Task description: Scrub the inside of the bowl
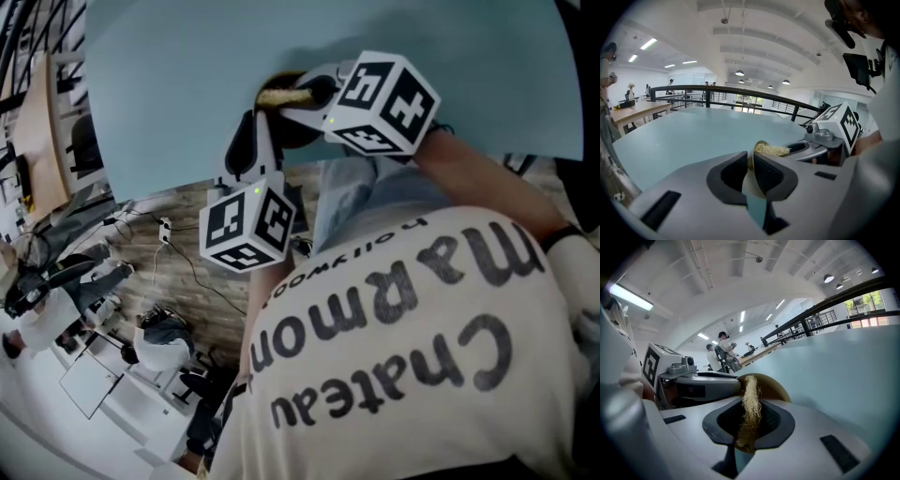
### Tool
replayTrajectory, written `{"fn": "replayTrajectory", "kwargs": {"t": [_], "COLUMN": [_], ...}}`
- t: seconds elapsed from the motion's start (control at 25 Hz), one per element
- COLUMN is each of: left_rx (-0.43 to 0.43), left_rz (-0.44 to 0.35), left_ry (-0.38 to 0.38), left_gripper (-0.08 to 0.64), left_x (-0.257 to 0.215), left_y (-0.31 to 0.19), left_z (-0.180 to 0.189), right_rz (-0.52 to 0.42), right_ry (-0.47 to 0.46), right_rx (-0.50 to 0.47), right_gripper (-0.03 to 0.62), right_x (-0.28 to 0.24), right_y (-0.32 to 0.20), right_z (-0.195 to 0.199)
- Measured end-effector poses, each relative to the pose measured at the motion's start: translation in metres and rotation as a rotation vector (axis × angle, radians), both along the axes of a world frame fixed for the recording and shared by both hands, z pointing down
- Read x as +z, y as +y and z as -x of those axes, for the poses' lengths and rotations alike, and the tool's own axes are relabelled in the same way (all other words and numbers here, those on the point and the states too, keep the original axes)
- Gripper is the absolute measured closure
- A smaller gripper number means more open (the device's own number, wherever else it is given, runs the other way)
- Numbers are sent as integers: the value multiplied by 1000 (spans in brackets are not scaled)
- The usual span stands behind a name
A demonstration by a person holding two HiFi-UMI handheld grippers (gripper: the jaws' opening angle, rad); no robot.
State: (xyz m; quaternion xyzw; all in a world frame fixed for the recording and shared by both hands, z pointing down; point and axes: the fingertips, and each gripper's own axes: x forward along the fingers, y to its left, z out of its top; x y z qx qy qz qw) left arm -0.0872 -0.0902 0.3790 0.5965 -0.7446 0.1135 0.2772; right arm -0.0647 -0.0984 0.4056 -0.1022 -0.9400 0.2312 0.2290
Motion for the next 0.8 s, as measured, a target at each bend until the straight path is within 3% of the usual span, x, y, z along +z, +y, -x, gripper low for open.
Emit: {"fn": "replayTrajectory", "kwargs": {"t": [0.8], "left_rx": [-46], "left_rz": [-26], "left_ry": [37], "left_gripper": [518], "left_x": [-2], "left_y": [6], "left_z": [14], "right_rz": [30], "right_ry": [-9], "right_rx": [-81], "right_gripper": [531], "right_x": [-4], "right_y": [21], "right_z": [11]}}
